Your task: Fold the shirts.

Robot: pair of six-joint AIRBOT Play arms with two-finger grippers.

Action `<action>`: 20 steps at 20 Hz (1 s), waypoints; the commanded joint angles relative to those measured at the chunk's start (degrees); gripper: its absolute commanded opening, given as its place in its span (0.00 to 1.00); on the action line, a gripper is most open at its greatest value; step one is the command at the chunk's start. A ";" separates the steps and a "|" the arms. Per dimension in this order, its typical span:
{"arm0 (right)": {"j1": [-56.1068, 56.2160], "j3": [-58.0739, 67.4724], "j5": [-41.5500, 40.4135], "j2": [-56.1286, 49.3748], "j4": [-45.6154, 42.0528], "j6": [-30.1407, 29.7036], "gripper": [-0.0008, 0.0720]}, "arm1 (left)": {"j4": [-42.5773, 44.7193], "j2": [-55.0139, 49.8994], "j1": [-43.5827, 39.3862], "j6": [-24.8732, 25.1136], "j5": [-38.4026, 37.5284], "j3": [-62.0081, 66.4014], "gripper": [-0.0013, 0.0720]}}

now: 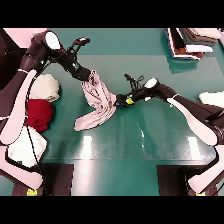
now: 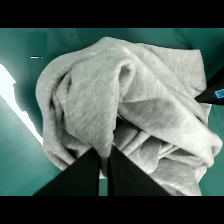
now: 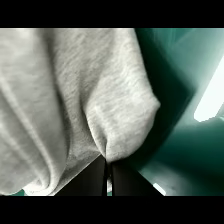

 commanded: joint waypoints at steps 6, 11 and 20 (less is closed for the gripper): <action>-10.97 11.65 10.47 16.46 -29.38 10.49 0.03 | 14.34 19.85 0.17 4.59 5.31 0.07 0.05; -18.53 22.99 15.72 29.38 -30.25 10.45 0.03 | 12.55 32.96 0.17 7.69 3.65 0.07 0.05; -19.89 32.30 27.15 42.64 -30.25 10.95 0.03 | -1.25 43.04 0.13 7.72 -7.54 0.35 0.05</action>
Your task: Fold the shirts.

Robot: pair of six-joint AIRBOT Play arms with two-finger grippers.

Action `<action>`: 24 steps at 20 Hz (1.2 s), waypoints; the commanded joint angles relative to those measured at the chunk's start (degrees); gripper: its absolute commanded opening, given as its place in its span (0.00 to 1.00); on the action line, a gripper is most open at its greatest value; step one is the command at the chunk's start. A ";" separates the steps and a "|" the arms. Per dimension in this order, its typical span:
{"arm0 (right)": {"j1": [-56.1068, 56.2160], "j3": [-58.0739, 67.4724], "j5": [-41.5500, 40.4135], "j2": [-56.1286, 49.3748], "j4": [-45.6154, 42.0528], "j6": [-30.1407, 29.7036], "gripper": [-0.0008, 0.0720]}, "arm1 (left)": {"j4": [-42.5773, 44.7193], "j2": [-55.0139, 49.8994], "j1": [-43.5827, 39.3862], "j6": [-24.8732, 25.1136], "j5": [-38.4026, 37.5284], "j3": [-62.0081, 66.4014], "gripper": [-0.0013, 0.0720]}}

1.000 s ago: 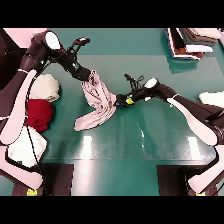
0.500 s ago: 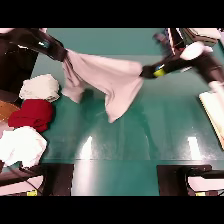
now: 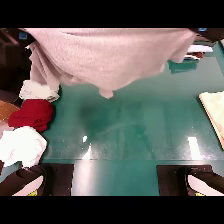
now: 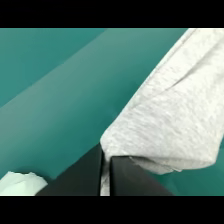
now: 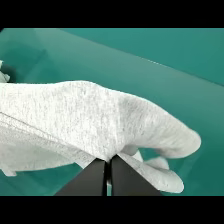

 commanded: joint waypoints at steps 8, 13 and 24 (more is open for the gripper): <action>-0.28 -28.50 7.82 5.03 -0.26 1.70 0.03 | -7.63 1.60 -3.87 0.17 -1.31 -32.83 0.05; -0.28 -48.50 2.82 5.22 -0.24 0.85 0.03 | -14.27 1.60 -3.87 2.29 0.20 -56.33 0.05; -0.31 -51.30 1.07 5.25 -0.15 0.87 0.03 | -19.30 1.60 -3.58 -1.44 5.16 -49.88 0.93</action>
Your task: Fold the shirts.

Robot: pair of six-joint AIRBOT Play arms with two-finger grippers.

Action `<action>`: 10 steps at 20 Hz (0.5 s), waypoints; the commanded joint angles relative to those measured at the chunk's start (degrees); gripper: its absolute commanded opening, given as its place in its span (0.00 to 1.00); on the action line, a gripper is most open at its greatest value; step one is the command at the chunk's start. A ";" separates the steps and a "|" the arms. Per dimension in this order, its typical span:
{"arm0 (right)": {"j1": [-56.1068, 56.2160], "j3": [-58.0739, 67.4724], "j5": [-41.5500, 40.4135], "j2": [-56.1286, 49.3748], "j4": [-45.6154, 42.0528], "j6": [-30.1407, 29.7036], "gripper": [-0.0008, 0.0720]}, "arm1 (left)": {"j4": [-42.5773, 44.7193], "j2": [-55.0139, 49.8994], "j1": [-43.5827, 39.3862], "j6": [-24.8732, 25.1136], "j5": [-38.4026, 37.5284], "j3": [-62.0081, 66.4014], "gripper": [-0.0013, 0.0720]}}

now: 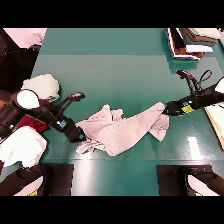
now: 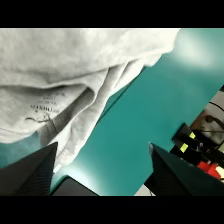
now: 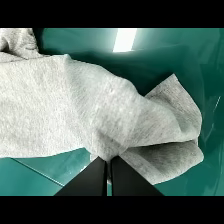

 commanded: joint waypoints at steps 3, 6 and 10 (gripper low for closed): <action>0.04 -0.37 -0.15 0.04 0.13 -0.02 0.03 | 2.86 -2.73 0.13 -1.38 18.67 9.90 0.92; 0.04 -0.37 -0.07 0.04 0.22 0.00 0.03 | -0.85 -13.35 0.13 3.93 19.04 10.25 0.93; 0.04 -0.37 -0.15 0.04 0.57 0.02 0.03 | -7.82 -26.84 0.13 9.81 21.44 10.27 0.93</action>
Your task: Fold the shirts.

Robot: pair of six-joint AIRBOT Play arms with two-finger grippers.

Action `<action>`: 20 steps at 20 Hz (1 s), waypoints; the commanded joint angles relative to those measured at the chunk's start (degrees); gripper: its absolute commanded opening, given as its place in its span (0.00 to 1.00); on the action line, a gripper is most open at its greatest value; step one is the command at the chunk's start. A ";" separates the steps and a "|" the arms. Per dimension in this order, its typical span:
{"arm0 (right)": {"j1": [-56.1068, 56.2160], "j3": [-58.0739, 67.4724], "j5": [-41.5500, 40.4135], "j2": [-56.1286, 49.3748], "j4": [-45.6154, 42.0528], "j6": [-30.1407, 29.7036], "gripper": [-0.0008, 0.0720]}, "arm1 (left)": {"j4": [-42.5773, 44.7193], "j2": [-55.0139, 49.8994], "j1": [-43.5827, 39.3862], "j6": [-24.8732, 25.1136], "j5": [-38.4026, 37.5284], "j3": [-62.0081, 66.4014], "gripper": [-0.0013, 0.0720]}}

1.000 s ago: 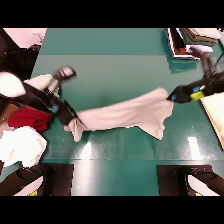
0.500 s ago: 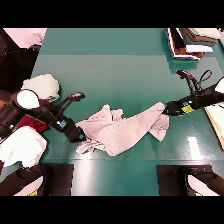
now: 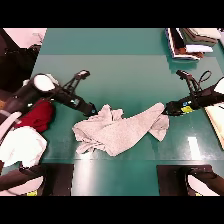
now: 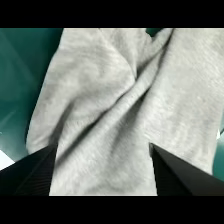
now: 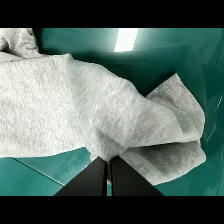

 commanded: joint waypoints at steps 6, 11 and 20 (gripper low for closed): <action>0.04 -0.04 -0.24 0.02 0.22 0.04 0.03 | -4.31 -13.57 -0.02 4.09 4.70 0.74 0.92; 0.04 -0.04 -0.83 0.02 0.22 0.07 0.03 | -4.48 -13.62 -0.13 3.93 5.38 0.74 0.87; 0.00 10.23 -0.46 0.04 -0.50 0.02 0.03 | -0.83 -3.74 4.20 -0.04 2.25 11.63 0.05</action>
